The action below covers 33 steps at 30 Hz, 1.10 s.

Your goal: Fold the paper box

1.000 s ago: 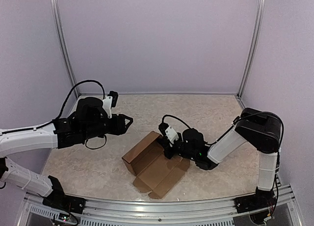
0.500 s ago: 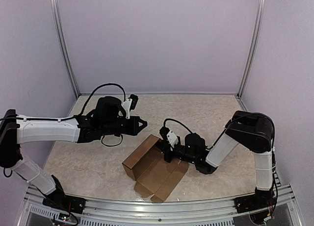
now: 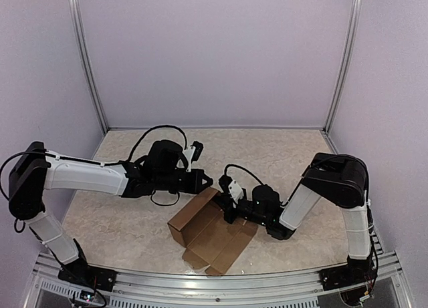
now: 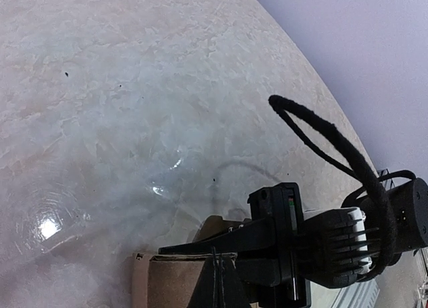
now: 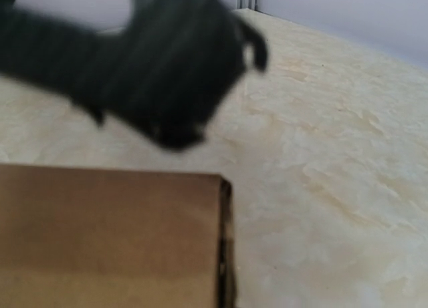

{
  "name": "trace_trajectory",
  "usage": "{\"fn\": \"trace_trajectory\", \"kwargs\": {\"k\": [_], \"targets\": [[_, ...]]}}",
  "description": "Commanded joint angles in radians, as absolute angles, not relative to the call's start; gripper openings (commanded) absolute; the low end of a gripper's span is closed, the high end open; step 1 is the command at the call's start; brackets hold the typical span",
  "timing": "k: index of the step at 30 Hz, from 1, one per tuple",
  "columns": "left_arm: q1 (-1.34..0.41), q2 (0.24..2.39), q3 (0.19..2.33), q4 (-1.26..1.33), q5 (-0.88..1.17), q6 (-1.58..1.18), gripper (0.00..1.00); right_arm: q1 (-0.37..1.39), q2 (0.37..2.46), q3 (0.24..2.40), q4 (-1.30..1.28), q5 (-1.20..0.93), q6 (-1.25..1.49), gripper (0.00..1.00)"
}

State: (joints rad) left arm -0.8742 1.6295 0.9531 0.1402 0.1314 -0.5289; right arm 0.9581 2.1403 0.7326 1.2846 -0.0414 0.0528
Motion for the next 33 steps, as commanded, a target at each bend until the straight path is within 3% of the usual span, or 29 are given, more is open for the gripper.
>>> {"fn": "trace_trajectory", "kwargs": {"k": [1, 14, 22, 33], "targets": [[-0.885, 1.665, 0.977, 0.156, 0.148, -0.538, 0.00, 0.956, 2.171, 0.731, 1.304, -0.031, 0.070, 0.00], [-0.910, 1.747, 0.959, 0.149, 0.107, -0.534, 0.00, 0.957, 2.195, 0.748, 1.266, -0.037, 0.086, 0.00], [-0.934, 1.750, 0.907, 0.150, 0.065, -0.538, 0.00, 0.956, 2.209, 0.751, 1.280, -0.022, 0.099, 0.19], [-0.947, 1.750, 0.890, 0.134, 0.042, -0.537, 0.00, 0.957, 2.215, 0.770, 1.277, -0.025, 0.110, 0.24]]}}
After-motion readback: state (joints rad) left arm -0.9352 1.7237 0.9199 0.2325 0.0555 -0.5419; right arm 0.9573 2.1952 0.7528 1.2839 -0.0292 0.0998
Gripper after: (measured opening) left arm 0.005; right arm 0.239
